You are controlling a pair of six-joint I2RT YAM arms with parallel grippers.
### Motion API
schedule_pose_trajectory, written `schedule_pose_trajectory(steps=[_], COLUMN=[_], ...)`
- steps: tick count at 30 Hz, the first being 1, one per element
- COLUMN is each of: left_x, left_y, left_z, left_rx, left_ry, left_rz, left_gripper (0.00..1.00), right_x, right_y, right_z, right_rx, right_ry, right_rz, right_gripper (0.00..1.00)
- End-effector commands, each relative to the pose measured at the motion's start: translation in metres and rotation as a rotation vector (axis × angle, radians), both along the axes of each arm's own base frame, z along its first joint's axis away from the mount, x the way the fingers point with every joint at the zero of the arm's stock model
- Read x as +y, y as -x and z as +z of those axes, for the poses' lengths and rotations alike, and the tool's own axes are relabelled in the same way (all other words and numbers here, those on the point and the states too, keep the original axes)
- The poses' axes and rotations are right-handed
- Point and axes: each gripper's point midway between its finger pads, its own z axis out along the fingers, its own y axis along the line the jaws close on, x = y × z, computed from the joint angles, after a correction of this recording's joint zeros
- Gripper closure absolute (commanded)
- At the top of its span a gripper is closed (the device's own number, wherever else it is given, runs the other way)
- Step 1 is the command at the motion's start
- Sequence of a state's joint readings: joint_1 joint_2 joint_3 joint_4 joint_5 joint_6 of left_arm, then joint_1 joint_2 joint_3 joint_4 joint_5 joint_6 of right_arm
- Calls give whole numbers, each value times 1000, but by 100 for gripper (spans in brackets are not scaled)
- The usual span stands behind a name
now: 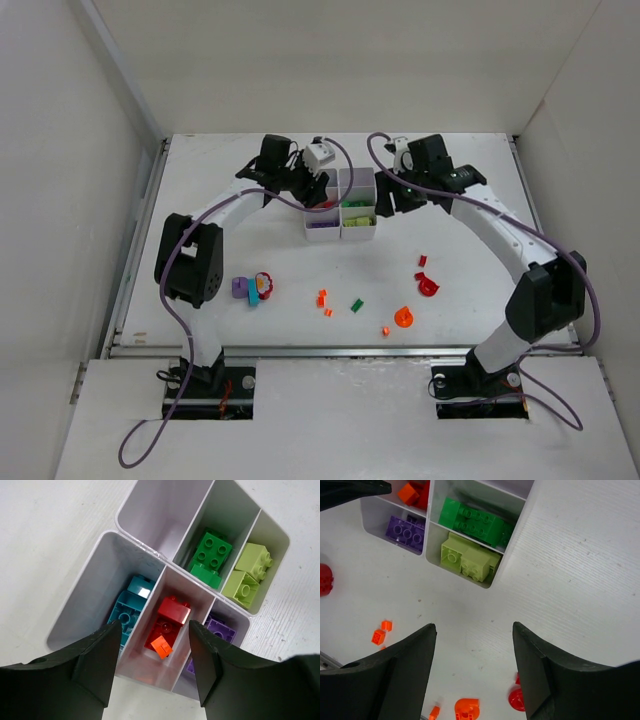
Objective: Sort the legos into containers by color
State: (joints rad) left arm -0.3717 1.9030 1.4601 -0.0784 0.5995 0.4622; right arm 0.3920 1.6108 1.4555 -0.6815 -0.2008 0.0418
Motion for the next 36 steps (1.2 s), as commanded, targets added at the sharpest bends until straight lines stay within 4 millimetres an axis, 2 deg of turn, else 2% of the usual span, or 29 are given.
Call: schedule_pose_trajectory(steps=[1, 5, 7, 8, 10, 11, 13, 14, 15, 16, 17, 18, 19, 21, 22, 23, 24, 25, 26, 27, 28, 29, 30, 32, 33, 35, 36], left_x=[-3, 2, 13, 32, 53, 69, 98, 108, 118, 134, 143, 153, 170, 183, 190, 199, 203, 209, 216, 225, 229, 232, 239, 242, 240, 239, 237], left_y=[-3, 5, 6, -2, -4, -3, -2, 1, 7, 9, 13, 20, 26, 39, 49, 63, 72, 83, 98, 106, 112, 122, 133, 144, 151, 156, 158], left_z=[31, 69, 77, 84, 80, 69, 75, 76, 70, 85, 89, 85, 103, 114, 111, 126, 129, 121, 131, 132, 134, 123, 135, 136, 148, 155, 154], left_rx=[-34, -57, -39, -62, -62, -51, -89, -103, -102, -142, -152, -147, -191, -203, -203, -229, -237, -226, -249, -257, -270, -256, -286, -292, -319, -338, -337], left_ry=[27, 48, 62, 33, -11, -55, -104, -124, -153, -152, -155, -167, -160, -131, -143, -131, -130, -149, -131, -137, -139, -154, -124, -103, -59, -20, -13], left_rz=[8, 38, 111, 223, 349, 406, 534, 574, 607, 703, 752, 801, 896, 975, 989, 1012, 1021, 1027, 1041, 1052, 1041, 1038, 1056, 1048, 1031, 1027, 1015], left_gripper=[47, 46, 46, 46, 46, 46, 46, 44, 44, 44, 46, 47, 47, 47, 46, 45, 43, 39, 34, 34, 34, 34, 34, 34, 34, 34, 34], right_x=[-6, 2, 5, 7, 9, 7, 8, 15, 21, 26, 30, 37, 42, 54, 60, 64, 73, 78, 83, 89, 98, 105, 108, 118, 121, 126, 129], right_y=[0, 9, 14, 15, 19, 24, 28, 39, 41, 43, 49, 52, 55, 61, 62, 66, 70, 69, 73, 75, 79, 82, 86, 100, 106, 123, 129], right_z=[24, 40, 36, 36, 36, 32, 36, 32, 40, 37, 35, 39, 39, 40, 41, 42, 40, 38, 38, 40, 40, 41, 41, 34, 32, 13, 12], right_rx=[-69, -110, -104, -100, -123, -109, -133, -116, -121, -110, -93, -97, -90, -106, -111, -112, -112, -102, -96, -94, -103, -104, -100, -67, -45, -27, -14], right_ry=[-8, -1, 5, 2, 36, 63, 85, 107, 86, 84, 78, 64, 50, 58, 56, 51, 50, 34, 22, 1, -12, -27, -34, -40, -50, -22, -52], right_rz=[-37, -48, -67, -88, -138, -164, -227, -208, -219, -214, -205, -195, -198, -195, -193, -195, -172, -173, -171, -161, -140, -123, -118, -79, -89, -95, -129], right_gripper=[32, 32, 32, 32, 32, 32, 31, 31, 31, 31, 31, 31, 31, 31, 31, 31, 31, 30, 30, 30, 30, 30, 30, 30, 30, 30, 30])
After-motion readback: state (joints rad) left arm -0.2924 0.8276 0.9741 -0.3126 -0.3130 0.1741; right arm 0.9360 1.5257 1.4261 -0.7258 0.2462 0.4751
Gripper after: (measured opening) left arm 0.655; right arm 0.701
